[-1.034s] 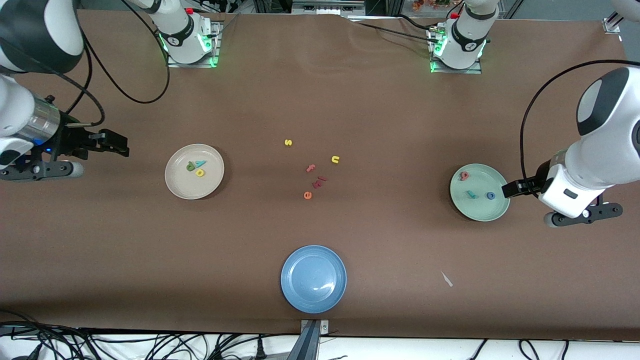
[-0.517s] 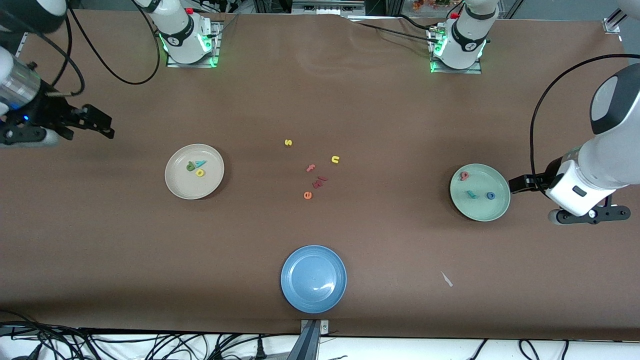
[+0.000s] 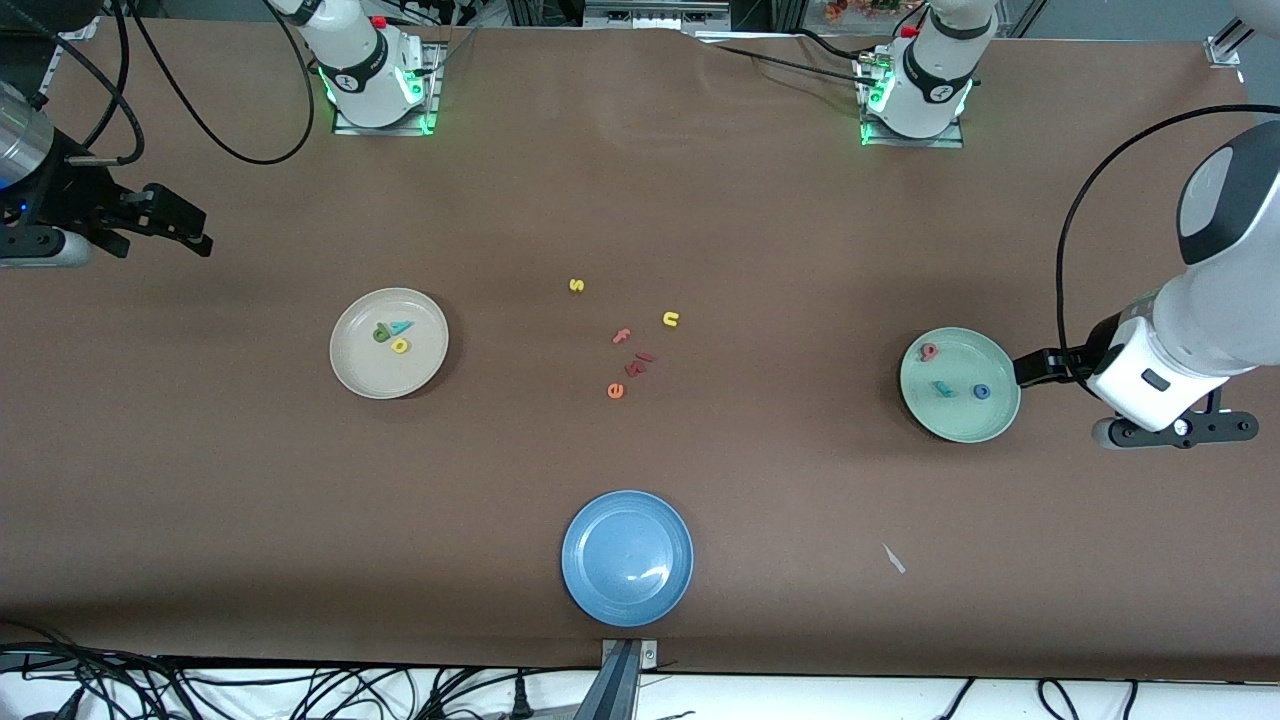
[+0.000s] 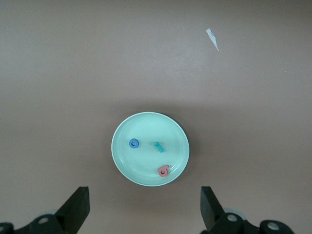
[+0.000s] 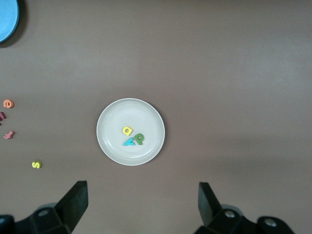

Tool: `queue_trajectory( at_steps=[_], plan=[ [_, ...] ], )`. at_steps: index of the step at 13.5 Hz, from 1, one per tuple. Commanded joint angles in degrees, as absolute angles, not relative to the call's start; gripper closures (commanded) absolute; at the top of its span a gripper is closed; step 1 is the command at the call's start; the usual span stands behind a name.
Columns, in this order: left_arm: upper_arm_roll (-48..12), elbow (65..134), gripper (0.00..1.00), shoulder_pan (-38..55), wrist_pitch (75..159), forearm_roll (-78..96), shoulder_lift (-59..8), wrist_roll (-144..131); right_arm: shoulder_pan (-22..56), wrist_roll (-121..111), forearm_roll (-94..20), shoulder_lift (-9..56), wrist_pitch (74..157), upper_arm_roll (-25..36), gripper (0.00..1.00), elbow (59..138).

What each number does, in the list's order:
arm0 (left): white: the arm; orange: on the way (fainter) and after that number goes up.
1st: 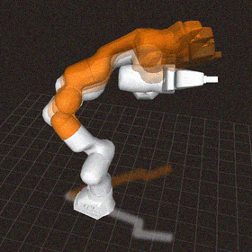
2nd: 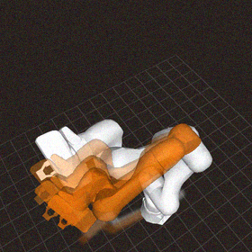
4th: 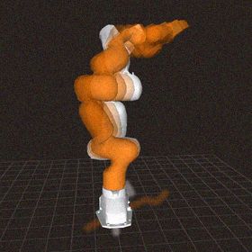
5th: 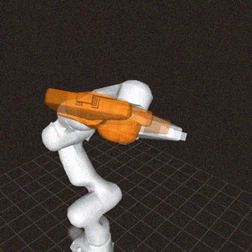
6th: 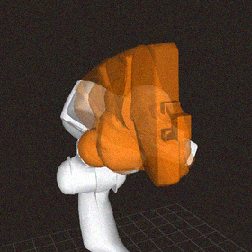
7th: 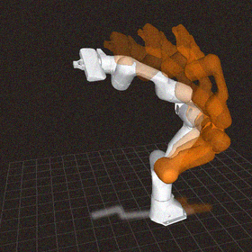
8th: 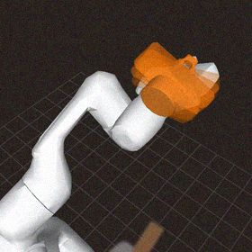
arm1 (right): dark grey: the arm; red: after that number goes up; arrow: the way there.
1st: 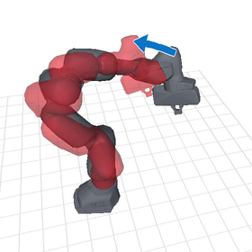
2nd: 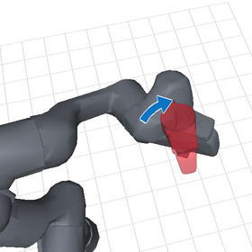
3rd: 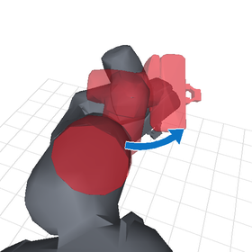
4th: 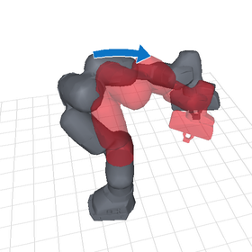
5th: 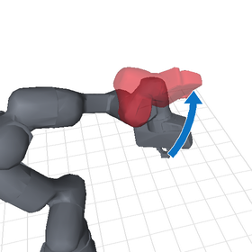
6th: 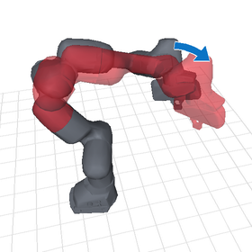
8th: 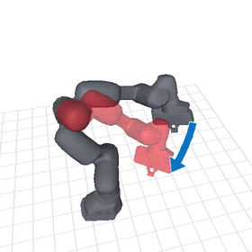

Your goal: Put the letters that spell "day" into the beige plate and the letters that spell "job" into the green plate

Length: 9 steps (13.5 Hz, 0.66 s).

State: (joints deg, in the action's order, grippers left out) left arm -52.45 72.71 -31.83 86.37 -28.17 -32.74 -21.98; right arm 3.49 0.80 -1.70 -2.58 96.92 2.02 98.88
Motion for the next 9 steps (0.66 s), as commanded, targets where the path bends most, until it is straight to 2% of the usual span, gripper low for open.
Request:
queue_trajectory(
  at_steps=[1, 2, 5, 7, 9],
  plan=[
    [-52.03, 71.01, 0.0, -31.2, 85.69, -27.33, -33.05, -20.74, 2.64, 1.15, -2.11, -2.73, 96.06, 0.79, 0.0, 99.14],
    [-51.6, 70.84, 0.0, -29.98, 85.78, -27.33, -33.13, -20.22, 2.64, 1.32, -1.85, -2.99, 95.8, 0.09, 0.0, 99.23],
    [-40.9, 68.13, 0.0, -22.7, 87.27, -22.88, -32.7, -16.81, 2.9, 0.88, -1.67, -1.85, 95.54, -0.35, 0.0, 97.56],
    [-32.65, 67.85, 0.0, -17.95, 87.36, -17.43, -31.22, -14.16, 2.9, 0.7, -1.84, -1.58, 95.54, -0.35, 0.0, 97.21],
    [-21.15, 67.94, 0.0, -11.11, 87.45, -11.02, -28.75, -11.53, 2.73, 0.79, -1.93, -1.58, 95.54, -0.26, 0.0, 97.29]
  ],
)
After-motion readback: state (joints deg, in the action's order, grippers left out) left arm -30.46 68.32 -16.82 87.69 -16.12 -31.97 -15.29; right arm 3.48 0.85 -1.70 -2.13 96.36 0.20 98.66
